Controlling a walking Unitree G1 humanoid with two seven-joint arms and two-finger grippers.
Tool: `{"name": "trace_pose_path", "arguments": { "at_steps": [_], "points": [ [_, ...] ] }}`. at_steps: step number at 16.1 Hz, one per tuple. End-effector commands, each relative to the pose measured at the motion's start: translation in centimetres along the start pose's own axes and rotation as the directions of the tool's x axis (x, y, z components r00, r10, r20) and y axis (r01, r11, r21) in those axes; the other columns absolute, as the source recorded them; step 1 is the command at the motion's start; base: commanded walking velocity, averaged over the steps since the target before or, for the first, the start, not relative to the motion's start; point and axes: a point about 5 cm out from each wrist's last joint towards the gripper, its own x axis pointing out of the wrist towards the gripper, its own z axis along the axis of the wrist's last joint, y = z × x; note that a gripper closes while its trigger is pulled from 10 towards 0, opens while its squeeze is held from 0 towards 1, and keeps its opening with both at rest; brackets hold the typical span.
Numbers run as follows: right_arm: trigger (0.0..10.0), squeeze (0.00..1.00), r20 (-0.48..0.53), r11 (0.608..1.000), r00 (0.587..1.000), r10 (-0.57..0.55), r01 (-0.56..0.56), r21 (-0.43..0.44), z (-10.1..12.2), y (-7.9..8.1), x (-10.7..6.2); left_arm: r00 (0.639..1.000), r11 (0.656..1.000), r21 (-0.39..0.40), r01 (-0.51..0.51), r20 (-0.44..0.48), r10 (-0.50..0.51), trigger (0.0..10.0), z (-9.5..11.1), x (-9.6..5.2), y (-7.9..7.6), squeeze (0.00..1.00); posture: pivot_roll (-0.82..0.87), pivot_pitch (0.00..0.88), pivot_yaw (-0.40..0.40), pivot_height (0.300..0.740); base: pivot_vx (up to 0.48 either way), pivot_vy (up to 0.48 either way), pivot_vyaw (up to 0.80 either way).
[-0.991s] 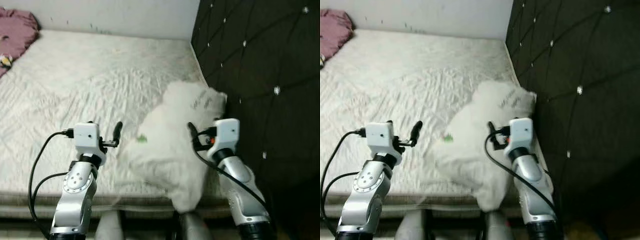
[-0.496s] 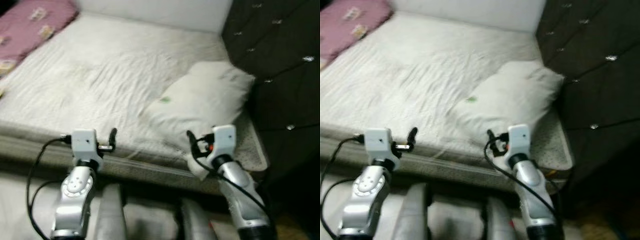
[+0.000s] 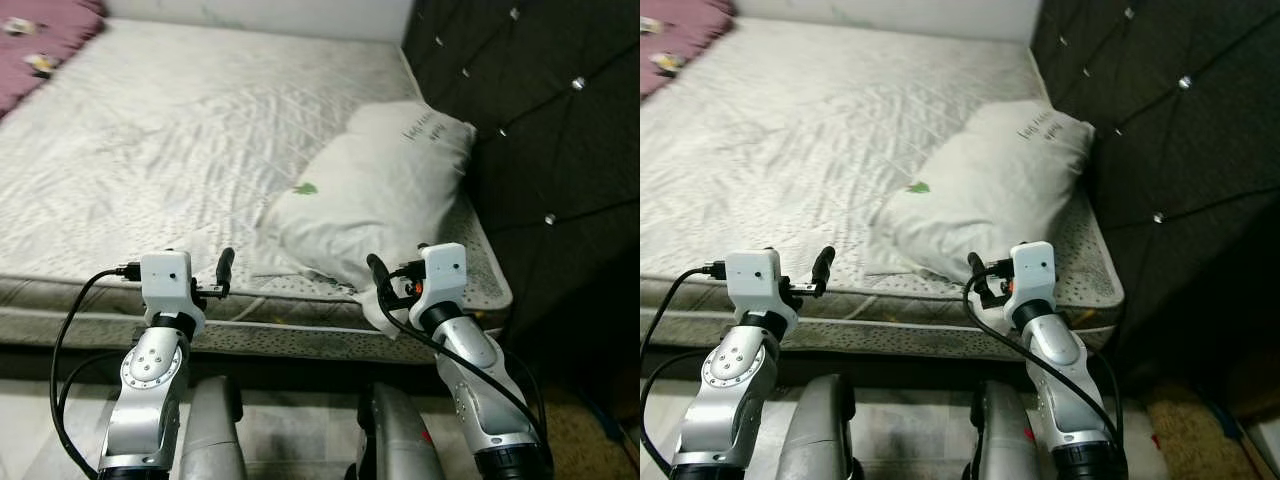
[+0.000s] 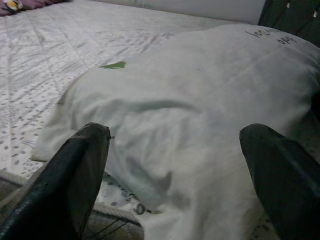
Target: Clean up the room
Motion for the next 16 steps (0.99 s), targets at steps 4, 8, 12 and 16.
{"name": "trace_pose_path", "arguments": {
  "at_steps": [4, 8, 12, 16],
  "points": [
    [10.0, 0.00, 0.019, 1.000, 1.000, -0.020, 0.020, -0.007, 0.53, -0.39, 0.07, 1.000, 1.000, -0.002, 0.014, 0.022, -0.014, 10.0, 0.49, 0.00, -0.21, 0.00, -0.03, 0.000, -0.082, 0.591, 0.300, 0.000, 0.00],
    [10.0, 0.00, 0.012, 1.000, 1.000, -0.024, 0.024, -0.005, 0.50, -0.46, 0.05, 1.000, 1.000, -0.004, 0.022, 0.021, -0.022, 10.0, 0.45, -0.02, -0.32, 0.00, -0.03, 0.000, -0.083, 0.591, 0.335, 0.000, -0.20],
    [10.0, 0.00, 0.018, 1.000, 0.999, -0.026, 0.026, -0.005, 0.56, -0.48, 0.04, 1.000, 1.000, -0.006, 0.024, 0.015, -0.024, 10.0, 0.37, -0.05, -0.37, 0.00, -0.03, 0.000, -0.083, 0.591, 0.285, 0.000, -0.35],
    [10.0, 0.00, 0.018, 1.000, 0.999, -0.027, 0.027, -0.007, 0.62, -0.48, 0.09, 0.999, 0.999, -0.014, 0.032, 0.006, -0.032, 10.0, 0.28, 0.05, -0.62, 0.00, -0.03, 0.000, -0.083, 0.591, 0.172, 0.000, 0.00]
  ]
}}
